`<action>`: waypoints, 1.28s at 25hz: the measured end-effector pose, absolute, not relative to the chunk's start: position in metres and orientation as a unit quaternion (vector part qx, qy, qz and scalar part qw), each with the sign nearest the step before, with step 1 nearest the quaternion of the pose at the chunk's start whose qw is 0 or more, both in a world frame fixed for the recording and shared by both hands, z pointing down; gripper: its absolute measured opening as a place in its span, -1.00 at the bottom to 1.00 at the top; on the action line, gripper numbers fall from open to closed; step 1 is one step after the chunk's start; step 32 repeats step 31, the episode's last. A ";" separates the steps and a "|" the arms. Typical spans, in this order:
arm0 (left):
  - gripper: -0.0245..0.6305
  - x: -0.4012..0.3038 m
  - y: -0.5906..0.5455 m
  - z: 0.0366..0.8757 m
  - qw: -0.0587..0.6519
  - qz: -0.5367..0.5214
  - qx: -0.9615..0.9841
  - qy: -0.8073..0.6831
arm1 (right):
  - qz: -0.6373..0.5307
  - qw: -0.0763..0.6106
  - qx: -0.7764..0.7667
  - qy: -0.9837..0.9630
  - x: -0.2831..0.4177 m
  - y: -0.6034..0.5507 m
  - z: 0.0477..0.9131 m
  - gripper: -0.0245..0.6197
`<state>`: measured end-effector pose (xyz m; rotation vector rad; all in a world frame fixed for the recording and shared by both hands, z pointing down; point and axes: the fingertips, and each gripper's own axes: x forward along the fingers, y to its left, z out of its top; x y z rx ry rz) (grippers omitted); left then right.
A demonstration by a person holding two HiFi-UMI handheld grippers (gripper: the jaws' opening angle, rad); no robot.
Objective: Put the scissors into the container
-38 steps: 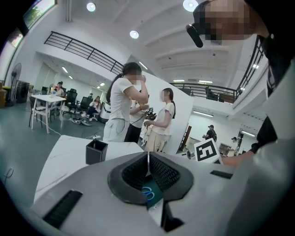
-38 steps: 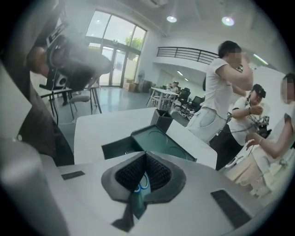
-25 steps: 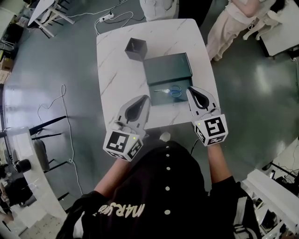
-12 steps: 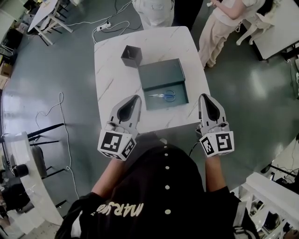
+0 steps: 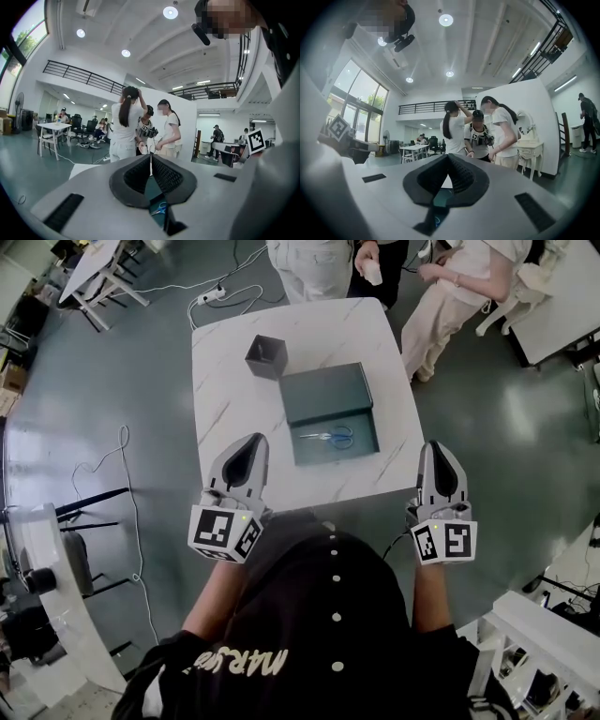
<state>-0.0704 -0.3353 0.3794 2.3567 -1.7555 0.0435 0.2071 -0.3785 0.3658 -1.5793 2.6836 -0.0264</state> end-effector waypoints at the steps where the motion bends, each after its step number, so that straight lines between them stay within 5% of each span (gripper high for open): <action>1: -0.82 -0.072 -0.335 0.380 0.102 0.014 0.797 -0.596 | -0.007 0.013 -0.506 0.862 0.206 -0.379 0.365 -0.88; 32: -0.82 -0.080 -0.325 0.388 0.112 0.011 0.799 -0.591 | 0.005 -0.006 -0.476 0.879 0.165 -0.373 0.365 -0.89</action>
